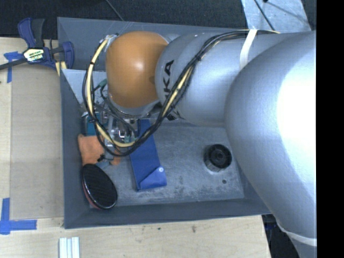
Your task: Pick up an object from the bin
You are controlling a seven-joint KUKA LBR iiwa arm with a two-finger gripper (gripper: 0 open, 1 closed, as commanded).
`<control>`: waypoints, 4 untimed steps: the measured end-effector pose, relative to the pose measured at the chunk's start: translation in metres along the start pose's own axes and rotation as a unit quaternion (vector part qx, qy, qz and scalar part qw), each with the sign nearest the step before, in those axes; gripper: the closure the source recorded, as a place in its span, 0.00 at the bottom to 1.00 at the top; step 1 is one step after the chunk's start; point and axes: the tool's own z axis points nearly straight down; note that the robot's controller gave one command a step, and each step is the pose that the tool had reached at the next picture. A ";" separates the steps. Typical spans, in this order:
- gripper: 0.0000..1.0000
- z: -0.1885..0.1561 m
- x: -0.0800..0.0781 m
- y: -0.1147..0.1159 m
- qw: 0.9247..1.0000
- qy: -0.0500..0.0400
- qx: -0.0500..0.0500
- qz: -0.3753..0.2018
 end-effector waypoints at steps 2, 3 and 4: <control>0.00 0.073 0.001 0.003 0.998 -0.002 0.001 0.068; 1.00 0.074 0.009 0.005 1.000 -0.003 0.000 0.026; 1.00 0.074 0.009 0.005 1.000 -0.003 0.000 0.026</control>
Offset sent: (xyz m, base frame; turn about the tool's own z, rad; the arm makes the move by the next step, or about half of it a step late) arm -0.0027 0.0039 -0.0821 0.1401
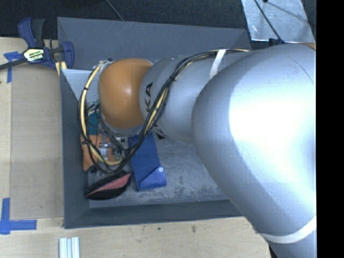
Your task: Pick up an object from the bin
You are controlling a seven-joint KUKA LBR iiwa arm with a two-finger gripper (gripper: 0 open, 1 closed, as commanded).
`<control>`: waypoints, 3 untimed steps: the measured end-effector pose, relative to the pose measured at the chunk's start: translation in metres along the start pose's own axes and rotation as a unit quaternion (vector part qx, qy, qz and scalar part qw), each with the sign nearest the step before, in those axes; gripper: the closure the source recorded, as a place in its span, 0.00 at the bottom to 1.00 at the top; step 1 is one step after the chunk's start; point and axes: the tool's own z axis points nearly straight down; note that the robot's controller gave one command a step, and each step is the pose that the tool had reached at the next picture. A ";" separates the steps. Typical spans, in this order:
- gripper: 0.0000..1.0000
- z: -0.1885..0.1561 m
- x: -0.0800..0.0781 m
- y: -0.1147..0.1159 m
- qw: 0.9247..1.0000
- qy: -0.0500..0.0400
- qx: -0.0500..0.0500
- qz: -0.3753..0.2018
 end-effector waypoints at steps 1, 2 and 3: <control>1.00 -0.002 0.001 0.000 1.000 0.002 0.001 0.000; 1.00 -0.017 0.007 -0.002 1.000 0.015 0.006 -0.001; 1.00 -0.035 0.007 -0.002 1.000 0.014 0.005 -0.001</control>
Offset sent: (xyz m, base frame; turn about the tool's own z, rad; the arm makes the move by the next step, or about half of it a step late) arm 0.0001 0.0002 0.0853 0.0000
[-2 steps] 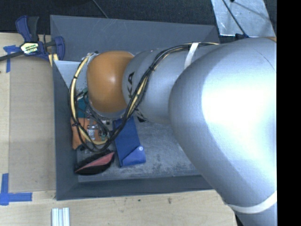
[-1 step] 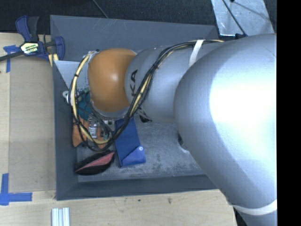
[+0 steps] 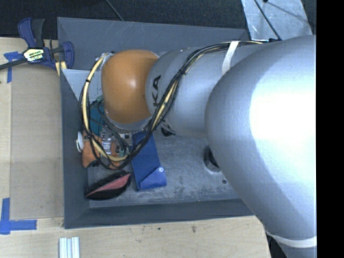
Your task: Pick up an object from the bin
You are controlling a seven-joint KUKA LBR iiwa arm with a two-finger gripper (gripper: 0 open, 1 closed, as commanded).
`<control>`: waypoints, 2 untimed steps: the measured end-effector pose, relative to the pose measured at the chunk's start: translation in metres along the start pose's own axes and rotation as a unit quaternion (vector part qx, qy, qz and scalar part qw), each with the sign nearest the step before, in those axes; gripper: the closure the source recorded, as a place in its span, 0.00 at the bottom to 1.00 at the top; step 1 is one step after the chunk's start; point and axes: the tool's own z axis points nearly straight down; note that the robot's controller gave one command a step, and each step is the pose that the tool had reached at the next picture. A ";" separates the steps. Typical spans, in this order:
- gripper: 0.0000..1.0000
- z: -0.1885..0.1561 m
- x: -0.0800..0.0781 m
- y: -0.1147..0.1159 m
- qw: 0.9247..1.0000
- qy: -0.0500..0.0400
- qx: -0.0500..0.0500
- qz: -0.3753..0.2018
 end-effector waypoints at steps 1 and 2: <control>1.00 -0.011 0.000 0.000 1.000 -0.002 -0.001 0.000; 1.00 -0.018 0.001 0.000 1.000 -0.003 -0.001 0.000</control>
Offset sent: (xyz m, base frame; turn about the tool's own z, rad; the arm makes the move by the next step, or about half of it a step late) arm 0.0000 0.0000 0.0656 -0.0001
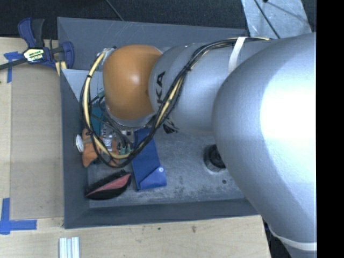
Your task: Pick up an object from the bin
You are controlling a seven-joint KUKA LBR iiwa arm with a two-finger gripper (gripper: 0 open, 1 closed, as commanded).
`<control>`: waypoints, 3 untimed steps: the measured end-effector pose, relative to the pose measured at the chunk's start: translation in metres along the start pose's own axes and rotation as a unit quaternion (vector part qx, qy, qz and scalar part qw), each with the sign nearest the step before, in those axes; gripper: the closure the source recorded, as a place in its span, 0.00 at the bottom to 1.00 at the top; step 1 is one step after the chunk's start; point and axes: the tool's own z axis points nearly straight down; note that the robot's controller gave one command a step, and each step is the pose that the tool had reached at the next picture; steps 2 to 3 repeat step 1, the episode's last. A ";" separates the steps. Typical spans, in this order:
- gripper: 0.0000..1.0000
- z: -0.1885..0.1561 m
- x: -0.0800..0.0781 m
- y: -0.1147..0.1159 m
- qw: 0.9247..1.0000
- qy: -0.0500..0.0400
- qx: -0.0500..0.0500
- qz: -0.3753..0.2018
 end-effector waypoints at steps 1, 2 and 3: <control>1.00 -0.017 -0.001 0.000 1.000 -0.005 -0.002 0.000; 1.00 -0.017 -0.001 0.000 1.000 -0.005 -0.002 0.000; 1.00 -0.017 -0.001 0.000 1.000 -0.005 -0.002 0.000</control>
Offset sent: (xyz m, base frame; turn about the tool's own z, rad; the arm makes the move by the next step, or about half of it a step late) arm 0.0000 0.0001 0.0043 -0.0001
